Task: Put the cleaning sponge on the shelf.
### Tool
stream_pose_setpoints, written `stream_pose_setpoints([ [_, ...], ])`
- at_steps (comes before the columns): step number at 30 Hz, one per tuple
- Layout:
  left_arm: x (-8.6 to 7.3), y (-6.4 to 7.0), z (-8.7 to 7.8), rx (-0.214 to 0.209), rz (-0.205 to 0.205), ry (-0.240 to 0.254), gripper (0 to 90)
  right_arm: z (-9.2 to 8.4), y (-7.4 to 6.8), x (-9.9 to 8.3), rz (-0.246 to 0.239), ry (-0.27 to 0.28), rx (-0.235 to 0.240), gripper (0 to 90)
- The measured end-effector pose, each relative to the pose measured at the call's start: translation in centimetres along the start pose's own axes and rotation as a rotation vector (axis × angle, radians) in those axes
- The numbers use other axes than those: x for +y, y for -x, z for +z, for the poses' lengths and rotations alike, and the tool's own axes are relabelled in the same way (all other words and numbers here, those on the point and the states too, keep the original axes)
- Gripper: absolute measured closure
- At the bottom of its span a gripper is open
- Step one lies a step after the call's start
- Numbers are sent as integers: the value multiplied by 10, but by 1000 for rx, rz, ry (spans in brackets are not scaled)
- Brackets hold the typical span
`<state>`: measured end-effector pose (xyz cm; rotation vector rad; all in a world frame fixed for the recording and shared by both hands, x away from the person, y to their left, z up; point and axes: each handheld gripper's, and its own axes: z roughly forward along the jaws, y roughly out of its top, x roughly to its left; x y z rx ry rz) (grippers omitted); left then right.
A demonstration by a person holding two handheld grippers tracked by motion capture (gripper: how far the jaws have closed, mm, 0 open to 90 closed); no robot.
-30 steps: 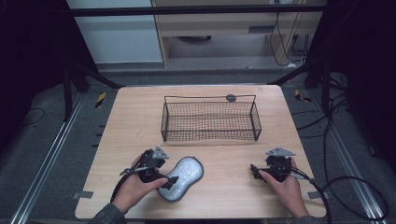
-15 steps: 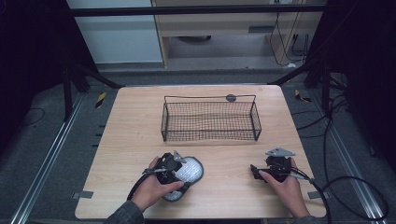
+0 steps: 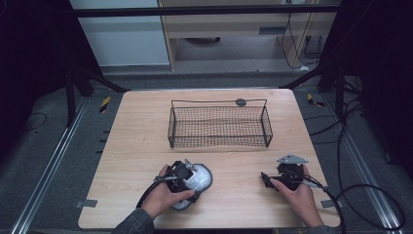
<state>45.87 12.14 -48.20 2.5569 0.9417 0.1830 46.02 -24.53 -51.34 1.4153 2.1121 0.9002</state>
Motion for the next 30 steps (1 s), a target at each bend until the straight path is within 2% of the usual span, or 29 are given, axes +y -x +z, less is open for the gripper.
stream_pose_setpoints([
  [6, -1, -1, 4, -3, -6, 1, 9, 0, 0, 0, -2, -1, 2, 4],
  [10, 0, -1, 5, 3, 4, 10, 4, 0, 0, 0, -6, 0, 3, 4],
  [13, 0, -1, 5, 8, 15, 17, 31, 0, 0, 0, -5, 1, 4, 4],
  [16, 0, -1, 3, -7, 22, 19, 50, 0, 0, 0, -6, 1, 5, 4],
  [21, -1, -2, -1, -9, 40, 28, 66, 0, 0, 0, -5, 0, 5, 4],
  [27, 0, -3, -13, -4, 71, 71, 67, 0, 0, 0, -5, 0, 6, 4],
  [28, 2, -3, -19, -1, 89, 90, 67, 0, 0, 0, -6, 0, 6, 4],
  [29, 2, -3, -19, -1, 89, 90, 67, 0, 0, 0, -6, 0, 6, 4],
  [30, 3, -3, -22, 6, 106, 92, 67, 0, 0, 0, -6, 0, 6, 4],
])
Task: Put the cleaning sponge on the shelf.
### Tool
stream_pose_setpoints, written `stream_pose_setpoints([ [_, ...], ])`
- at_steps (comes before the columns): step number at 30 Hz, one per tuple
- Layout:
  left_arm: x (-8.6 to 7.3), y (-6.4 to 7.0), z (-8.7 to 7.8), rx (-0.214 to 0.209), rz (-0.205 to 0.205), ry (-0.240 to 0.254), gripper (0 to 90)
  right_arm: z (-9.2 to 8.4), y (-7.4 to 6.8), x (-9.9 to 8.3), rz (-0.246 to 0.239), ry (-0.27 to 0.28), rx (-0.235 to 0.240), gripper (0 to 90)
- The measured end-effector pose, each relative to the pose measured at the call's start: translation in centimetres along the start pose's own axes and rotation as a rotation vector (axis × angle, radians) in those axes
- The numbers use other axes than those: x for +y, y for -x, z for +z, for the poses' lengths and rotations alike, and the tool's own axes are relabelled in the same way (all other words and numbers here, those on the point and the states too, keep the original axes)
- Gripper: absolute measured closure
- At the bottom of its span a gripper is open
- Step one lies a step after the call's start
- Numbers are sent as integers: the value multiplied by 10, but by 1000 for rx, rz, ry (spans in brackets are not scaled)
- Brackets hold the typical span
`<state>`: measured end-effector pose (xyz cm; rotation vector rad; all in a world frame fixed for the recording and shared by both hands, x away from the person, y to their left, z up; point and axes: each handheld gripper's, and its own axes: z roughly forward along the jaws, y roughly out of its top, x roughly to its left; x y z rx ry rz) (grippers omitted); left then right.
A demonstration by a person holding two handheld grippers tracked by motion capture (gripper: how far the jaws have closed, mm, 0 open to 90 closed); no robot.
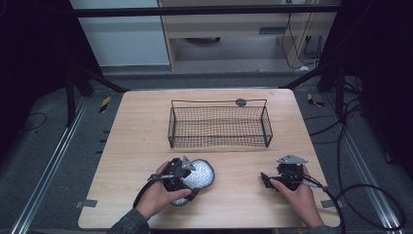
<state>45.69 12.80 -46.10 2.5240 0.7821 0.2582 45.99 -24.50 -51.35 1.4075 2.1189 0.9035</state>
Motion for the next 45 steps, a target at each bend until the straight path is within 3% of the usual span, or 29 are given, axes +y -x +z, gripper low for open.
stream_pose_setpoints([
  [9, 18, -6, -16, 44, 107, 9, 67, 0, 0, 0, 0, 0, 0, 4],
  [11, 28, -7, -23, 70, 145, 7, 66, 0, 0, 0, 0, 0, 0, 4],
  [15, 39, -11, -31, 80, 175, 15, 66, 0, 0, 0, 0, 0, 0, 4],
  [17, 51, -16, -40, 106, 216, 13, 66, 0, 0, 0, 0, 0, 0, 4],
  [23, 74, -25, -55, 152, 280, 40, 66, 0, 0, 1, -2, -3, -4, 4],
  [33, 111, -46, -62, 192, 328, 23, 65, 1, -1, 1, 5, -2, -7, 4],
  [45, 129, -61, -55, 211, 364, 19, 65, 2, -2, 1, 12, 2, -18, 4],
])
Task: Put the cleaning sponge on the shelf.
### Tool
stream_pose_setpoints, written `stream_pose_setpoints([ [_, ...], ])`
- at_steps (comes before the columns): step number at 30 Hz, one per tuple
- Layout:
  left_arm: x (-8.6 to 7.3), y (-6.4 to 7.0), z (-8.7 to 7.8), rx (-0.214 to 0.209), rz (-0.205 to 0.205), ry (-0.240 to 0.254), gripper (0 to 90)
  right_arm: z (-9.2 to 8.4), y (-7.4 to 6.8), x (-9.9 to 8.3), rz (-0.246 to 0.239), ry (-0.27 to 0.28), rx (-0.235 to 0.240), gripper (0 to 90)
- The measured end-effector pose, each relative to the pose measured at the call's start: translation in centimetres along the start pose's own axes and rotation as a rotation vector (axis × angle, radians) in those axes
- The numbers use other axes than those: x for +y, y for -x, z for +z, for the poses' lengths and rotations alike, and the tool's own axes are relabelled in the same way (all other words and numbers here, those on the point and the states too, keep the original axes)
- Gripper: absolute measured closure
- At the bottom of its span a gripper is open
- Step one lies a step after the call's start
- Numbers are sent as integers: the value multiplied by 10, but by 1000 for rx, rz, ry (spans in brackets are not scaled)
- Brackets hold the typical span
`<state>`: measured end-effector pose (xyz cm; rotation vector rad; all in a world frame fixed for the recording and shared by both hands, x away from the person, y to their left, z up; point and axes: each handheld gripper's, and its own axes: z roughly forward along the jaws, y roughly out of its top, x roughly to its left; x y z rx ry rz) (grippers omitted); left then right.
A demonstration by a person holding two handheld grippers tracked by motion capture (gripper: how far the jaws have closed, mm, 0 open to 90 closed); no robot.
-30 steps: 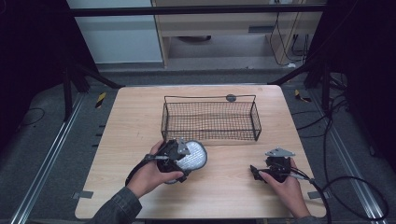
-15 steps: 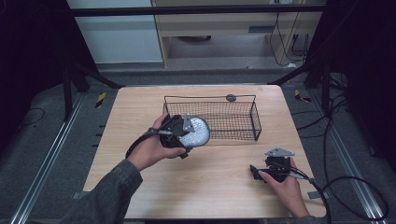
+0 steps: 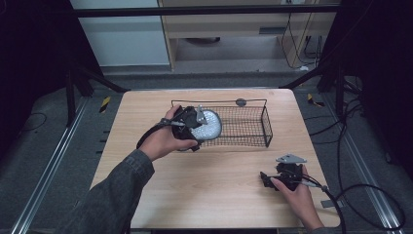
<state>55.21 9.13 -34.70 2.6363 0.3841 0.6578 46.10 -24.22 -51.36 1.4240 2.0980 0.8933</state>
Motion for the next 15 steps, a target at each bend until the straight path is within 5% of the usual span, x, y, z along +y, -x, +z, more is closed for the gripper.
stream_pose_setpoints([
  [7, 2, -13, 10, 19, 20, -6, 66, -4, -2, -3, 10, -3, -5, 4],
  [15, 2, -29, 10, 45, -4, 20, 66, -4, -3, -4, 10, 0, -8, 4],
])
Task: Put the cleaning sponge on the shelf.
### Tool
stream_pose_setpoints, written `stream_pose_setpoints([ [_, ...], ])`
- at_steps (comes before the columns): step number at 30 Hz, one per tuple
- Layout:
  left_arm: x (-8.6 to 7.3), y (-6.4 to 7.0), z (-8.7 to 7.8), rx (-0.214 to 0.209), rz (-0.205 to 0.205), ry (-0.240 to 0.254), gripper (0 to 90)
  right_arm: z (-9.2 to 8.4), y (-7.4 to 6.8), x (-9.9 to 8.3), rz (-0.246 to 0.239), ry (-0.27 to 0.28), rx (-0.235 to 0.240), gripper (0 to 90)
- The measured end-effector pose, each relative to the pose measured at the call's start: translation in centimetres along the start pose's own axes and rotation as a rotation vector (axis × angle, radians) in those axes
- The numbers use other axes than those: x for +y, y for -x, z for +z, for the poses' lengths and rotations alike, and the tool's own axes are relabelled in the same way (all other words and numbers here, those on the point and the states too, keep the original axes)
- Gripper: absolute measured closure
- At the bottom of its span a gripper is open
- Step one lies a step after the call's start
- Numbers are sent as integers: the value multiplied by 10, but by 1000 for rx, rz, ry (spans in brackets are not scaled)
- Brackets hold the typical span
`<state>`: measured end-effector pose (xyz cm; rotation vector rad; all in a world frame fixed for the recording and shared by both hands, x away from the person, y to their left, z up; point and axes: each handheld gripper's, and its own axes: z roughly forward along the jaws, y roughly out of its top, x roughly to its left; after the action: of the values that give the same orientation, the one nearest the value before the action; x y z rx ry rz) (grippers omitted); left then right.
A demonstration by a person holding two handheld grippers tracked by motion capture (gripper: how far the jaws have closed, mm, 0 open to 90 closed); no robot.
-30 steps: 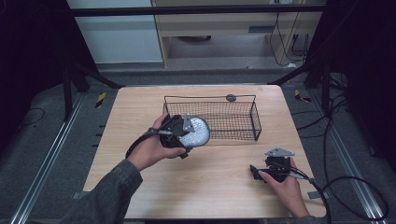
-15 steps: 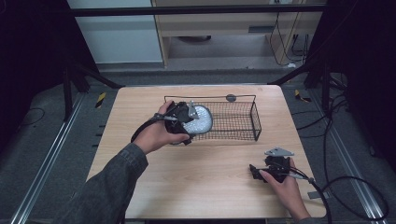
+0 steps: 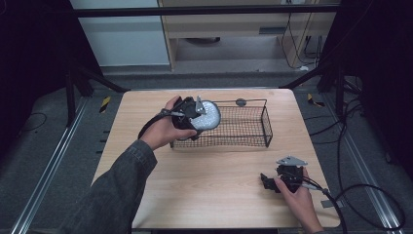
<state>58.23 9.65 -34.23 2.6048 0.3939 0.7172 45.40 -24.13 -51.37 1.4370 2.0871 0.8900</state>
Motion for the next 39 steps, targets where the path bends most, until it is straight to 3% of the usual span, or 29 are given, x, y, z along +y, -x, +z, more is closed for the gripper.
stream_pose_setpoints([
  [9, 1, -4, 1, 25, 51, -28, 66, 0, 0, 0, 3, -1, 0, 4],
  [39, 1, -15, 35, 24, 53, -41, 68, -1, -1, 0, 8, -3, 5, 4],
])
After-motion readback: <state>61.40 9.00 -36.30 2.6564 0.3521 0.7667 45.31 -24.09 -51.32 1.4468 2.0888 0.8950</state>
